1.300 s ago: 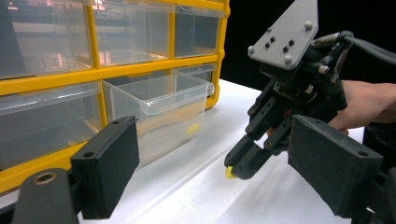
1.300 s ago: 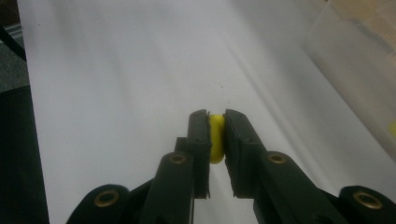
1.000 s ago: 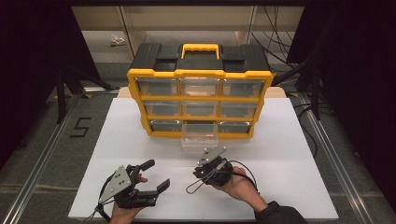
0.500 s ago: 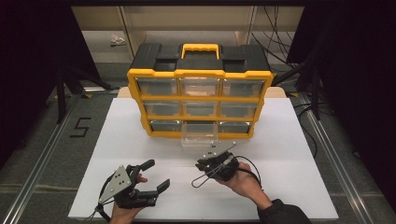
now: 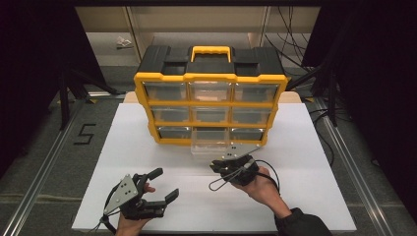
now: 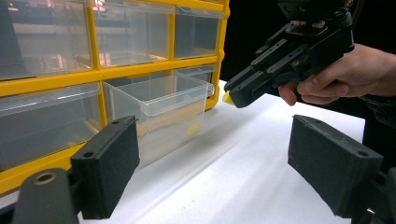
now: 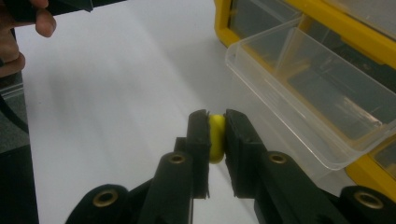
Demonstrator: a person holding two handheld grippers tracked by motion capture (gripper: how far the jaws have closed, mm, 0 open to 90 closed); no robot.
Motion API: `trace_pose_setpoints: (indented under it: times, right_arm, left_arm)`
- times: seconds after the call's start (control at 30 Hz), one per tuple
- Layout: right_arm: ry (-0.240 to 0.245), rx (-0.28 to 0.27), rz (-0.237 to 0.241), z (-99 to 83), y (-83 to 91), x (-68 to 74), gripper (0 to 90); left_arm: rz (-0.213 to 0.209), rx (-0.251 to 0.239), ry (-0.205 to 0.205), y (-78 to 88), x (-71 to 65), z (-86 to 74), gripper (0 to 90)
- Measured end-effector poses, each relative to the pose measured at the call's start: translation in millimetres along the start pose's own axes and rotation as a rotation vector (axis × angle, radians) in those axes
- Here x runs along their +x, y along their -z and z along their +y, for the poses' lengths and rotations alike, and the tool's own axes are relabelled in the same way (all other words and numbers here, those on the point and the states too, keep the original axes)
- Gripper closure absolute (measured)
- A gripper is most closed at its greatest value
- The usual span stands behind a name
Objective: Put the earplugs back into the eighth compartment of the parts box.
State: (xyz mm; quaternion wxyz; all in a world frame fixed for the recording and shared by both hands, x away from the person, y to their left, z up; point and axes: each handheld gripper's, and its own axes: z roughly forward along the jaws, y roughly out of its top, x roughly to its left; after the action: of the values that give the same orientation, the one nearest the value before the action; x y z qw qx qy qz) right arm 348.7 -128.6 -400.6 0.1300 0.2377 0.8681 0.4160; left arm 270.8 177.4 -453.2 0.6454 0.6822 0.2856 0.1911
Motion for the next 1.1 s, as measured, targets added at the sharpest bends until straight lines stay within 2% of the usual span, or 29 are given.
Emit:
trace_pose_setpoints:
  times: [0.67, 1.1]
  right_arm:
    - [-0.017, -0.055, -0.048, 3.5, 9.5, -9.9, 80.8]
    - [-0.036, -0.119, -0.099, 15.6, 18.7, -28.4, 80.8]
  left_arm:
    - [0.002, -0.002, 0.001, -0.1, 0.2, -0.2, 16.0]
    - [0.0, 0.007, -0.001, -1.2, -0.3, -1.4, 15.9]
